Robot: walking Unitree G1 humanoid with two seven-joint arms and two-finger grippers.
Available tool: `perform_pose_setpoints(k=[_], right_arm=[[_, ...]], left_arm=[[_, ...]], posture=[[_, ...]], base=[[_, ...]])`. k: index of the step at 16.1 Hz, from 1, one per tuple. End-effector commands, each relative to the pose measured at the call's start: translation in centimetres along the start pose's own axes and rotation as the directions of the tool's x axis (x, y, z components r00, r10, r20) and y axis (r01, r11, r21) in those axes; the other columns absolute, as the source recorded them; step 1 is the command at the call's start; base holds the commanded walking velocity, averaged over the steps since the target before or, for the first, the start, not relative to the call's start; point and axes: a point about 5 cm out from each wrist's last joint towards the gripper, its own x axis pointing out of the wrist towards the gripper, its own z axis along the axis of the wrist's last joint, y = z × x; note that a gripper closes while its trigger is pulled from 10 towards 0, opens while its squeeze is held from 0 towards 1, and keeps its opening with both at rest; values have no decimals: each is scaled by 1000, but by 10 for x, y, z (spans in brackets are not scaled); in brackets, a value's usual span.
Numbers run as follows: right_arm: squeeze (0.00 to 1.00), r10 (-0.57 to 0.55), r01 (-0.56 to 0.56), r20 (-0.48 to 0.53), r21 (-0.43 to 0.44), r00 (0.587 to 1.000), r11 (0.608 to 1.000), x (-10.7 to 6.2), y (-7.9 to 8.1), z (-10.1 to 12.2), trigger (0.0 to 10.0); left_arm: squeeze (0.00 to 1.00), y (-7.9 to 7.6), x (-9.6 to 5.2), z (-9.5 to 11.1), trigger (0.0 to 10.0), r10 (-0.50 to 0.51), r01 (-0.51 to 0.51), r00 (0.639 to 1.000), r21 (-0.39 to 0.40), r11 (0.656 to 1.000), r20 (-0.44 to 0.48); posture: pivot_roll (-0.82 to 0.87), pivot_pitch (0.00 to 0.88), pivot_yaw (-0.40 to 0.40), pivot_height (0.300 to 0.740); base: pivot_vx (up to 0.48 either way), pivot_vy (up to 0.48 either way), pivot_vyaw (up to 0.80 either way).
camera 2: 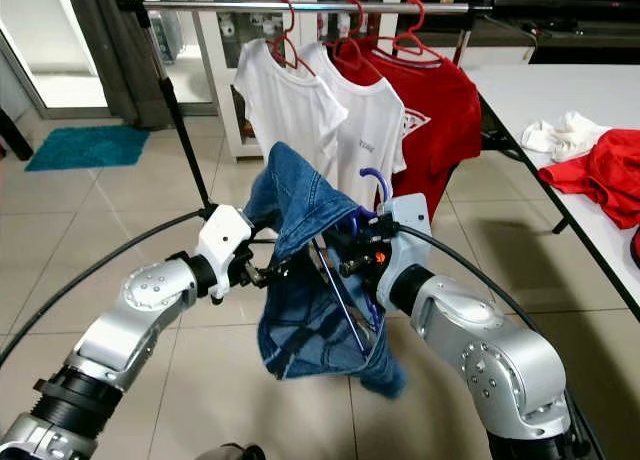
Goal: Hang hanger
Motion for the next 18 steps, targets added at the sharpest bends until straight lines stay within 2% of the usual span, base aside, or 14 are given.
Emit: perform_pose_setpoints(k=[1,12,16,18], right_arm=[[0,25,-24,47,-21,999,999,-2,5,12,10000],[0,20,-19,46,-14,999,1000,-3,5,11,10000],[0,11,-10,41,-15,999,1000,-3,4,10,10000],[0,-40,40,8,-46,999,998,-5,-2,6,10000]], left_arm=[[0,2,3,3,0,-13,12,1000,20,1000,15],[0,12,5,4,0,18,-20,998,30,999,61],[0,23,2,10,0,77,-79,994,28,996,73],[0,35,-2,22,0,111,-113,991,25,993,81]], posture=[[-139,54,31,740],[-135,57,33,740],[-135,57,34,740],[-135,59,34,740]], base=[[0,0,0],[0,0,0],[0,0,0],[0,0,0]])
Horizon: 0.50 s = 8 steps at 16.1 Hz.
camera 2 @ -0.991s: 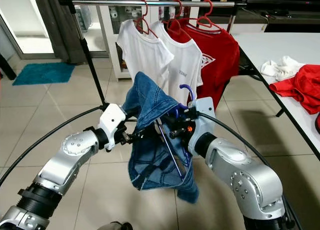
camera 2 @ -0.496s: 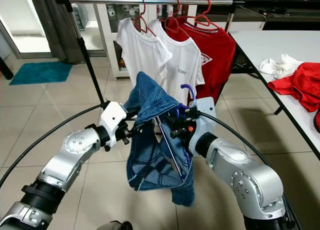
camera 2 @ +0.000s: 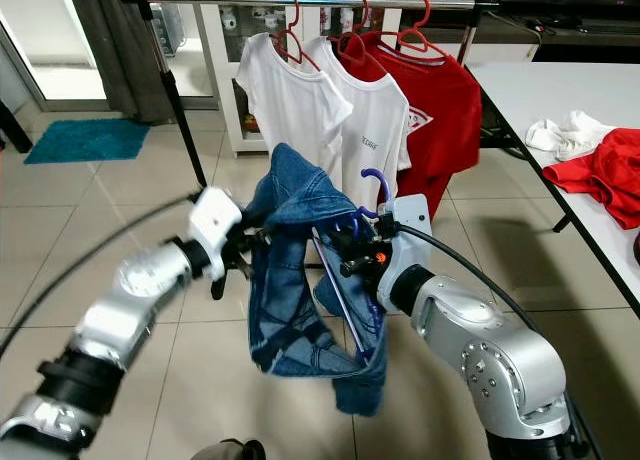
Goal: Hang hanger
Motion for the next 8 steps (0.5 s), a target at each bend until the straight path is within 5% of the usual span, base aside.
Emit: perform_pose_setpoints(k=[1,4,6,7,8], right_arm=[[0,-20,20,8,-46,1000,999,-4,0,5,10000],[0,-26,26,-10,-63,1000,998,-4,0,1,10000],[0,-27,26,-18,-75,999,997,-4,0,-1,9020],[0,-30,28,-23,-80,999,996,-4,0,-2,9686],[0,-31,29,-26,-84,999,996,-5,0,-3,5373]], left_arm=[[0,10,-1,15,0,30,-29,999,-5,1000,29],[0,25,0,45,0,32,-30,997,-36,999,66],[0,33,3,60,0,47,-42,995,-61,997,90],[0,37,4,66,0,57,-49,993,-82,995,101],[0,43,6,73,0,83,-70,991,-112,991,107]], posture=[[-134,60,32,740],[-134,60,32,740],[-134,60,32,740],[-134,57,31,740],[-135,56,31,740]], base=[[0,0,0],[0,0,0],[0,0,0],[0,0,0],[0,0,0]])
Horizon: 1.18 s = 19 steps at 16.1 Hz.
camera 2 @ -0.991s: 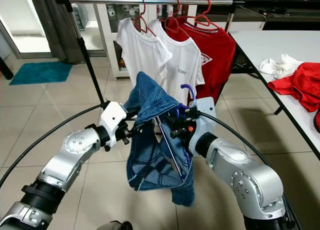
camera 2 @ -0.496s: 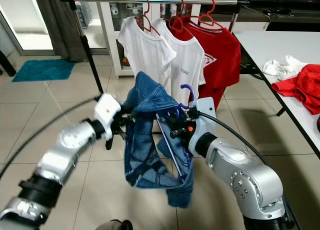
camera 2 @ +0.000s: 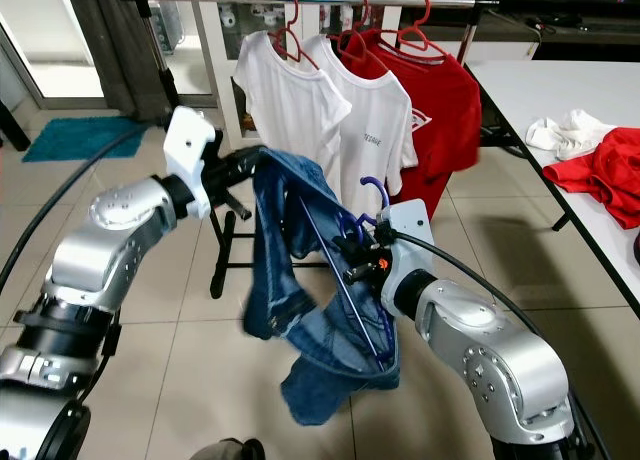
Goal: Hang hanger
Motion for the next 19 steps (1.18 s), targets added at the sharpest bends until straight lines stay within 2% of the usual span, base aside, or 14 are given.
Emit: perform_pose_setpoints(k=[1,2,4,8,11,13,15,16,19], right_arm=[[0,-9,9,5,-17,1000,1000,-3,-1,1,2745],[0,-8,8,5,-17,1000,1000,-4,-1,1,0],[0,-6,6,6,-17,1000,1000,-4,-1,0,0],[0,-4,4,21,-10,1000,1000,-6,-1,2,0],[0,3,-3,25,-4,1000,1000,-8,-1,0,0],[0,18,-18,28,-6,999,1000,-9,2,1,0],[0,23,-23,37,-7,999,1000,-9,3,2,0],[0,11,-11,47,-5,999,1000,-8,2,4,0],[0,-27,27,71,9,997,1000,-9,-2,7,0]], left_arm=[[0,10,-2,11,0,49,-49,999,-15,999,23],[0,13,-2,12,0,54,-54,998,-15,998,19],[0,16,-2,13,0,66,-66,998,-26,997,19],[0,28,-1,2,0,152,-155,987,-56,986,-53],[0,35,0,-11,0,201,-204,973,-11,979,-113],[0,34,1,-19,0,199,-192,967,63,979,-159],[0,24,7,-25,0,142,-135,975,54,989,-173],[0,14,8,-31,0,97,-89,976,49,995,-196],[0,-1,5,-46,0,64,-54,969,51,997,-239]], posture=[[-135,56,31,740],[-135,56,31,740],[-137,55,30,740],[-139,56,33,740],[-141,57,38,740],[-141,57,38,740],[-146,56,47,740],[-148,56,52,740],[-149,58,57,740]], base=[[0,0,0],[0,0,0],[0,0,0],[0,0,0],[0,0,0],[0,0,0],[0,0,0],[0,0,0],[0,0,0]])
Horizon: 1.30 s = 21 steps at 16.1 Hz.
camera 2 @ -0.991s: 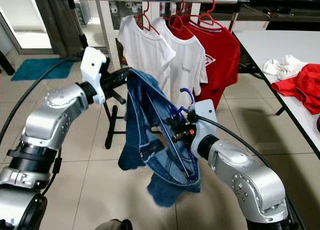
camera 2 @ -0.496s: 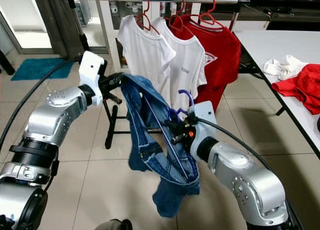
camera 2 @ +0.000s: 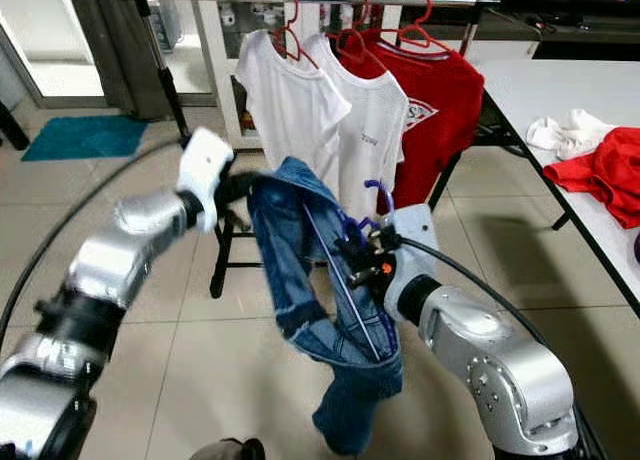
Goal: Hang hanger
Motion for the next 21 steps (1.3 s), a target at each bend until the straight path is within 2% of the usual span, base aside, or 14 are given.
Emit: perform_pose_setpoints(k=[1,3,4,5,7,9,13,14,16,18,19,21], right_arm=[[0,-29,29,67,-3,997,1000,-4,-3,12,0],[0,-27,26,85,12,996,1000,-4,-3,15,0],[0,-18,16,91,19,996,1000,-4,-2,16,0],[0,-8,6,87,20,996,1000,-4,-1,16,196],[0,-9,8,87,18,996,1000,-4,-1,15,0],[0,-17,17,92,9,996,1000,-3,-2,15,0],[0,-105,103,61,30,993,994,0,-13,12,0],[0,-167,165,44,42,985,985,3,-22,12,0],[0,-189,187,52,54,981,981,8,-27,17,0],[0,-161,157,84,56,983,986,19,-26,28,0],[0,-153,149,95,54,984,987,23,-24,33,0],[0,-110,105,121,44,987,993,34,-19,45,0]], left_arm=[[0,-9,-2,-9,0,-17,18,999,12,1000,-38],[0,-10,-4,-22,0,6,-2,996,45,999,-86],[0,-4,-4,-26,10000,78,-71,993,71,995,-90],[1000,2,-6,-19,10000,96,-94,995,44,995,-42],[1000,11,-12,-17,10000,115,-113,993,62,992,-23],[1000,12,-17,-17,10000,101,-100,995,57,993,-13],[1000,6,-31,-10,10000,31,-28,996,-39,999,81],[1000,4,-38,-7,10000,18,-13,995,-50,999,100],[1000,-5,-46,-1,10000,-63,69,988,-39,997,144],[1000,-23,-53,3,10000,-233,236,952,9,972,197],[1000,-29,-54,4,10000,-275,279,940,10,960,200],[1000,-45,-51,0,10000,-403,399,904,62,915,144]], posture=[[-149,58,57,740],[-148,59,56,740],[-148,60,54,740],[-148,60,54,740],[-147,56,52,740],[-146,50,52,740],[-146,46,50,740],[-144,46,47,740],[-141,45,42,740],[-138,47,29,740],[-138,47,29,740],[-136,44,29,740]], base=[[0,0,0],[0,0,0],[0,0,0],[0,0,0],[0,0,0],[0,0,0],[0,0,0],[0,0,0],[0,0,0],[0,0,0],[0,0,0],[0,0,0]])
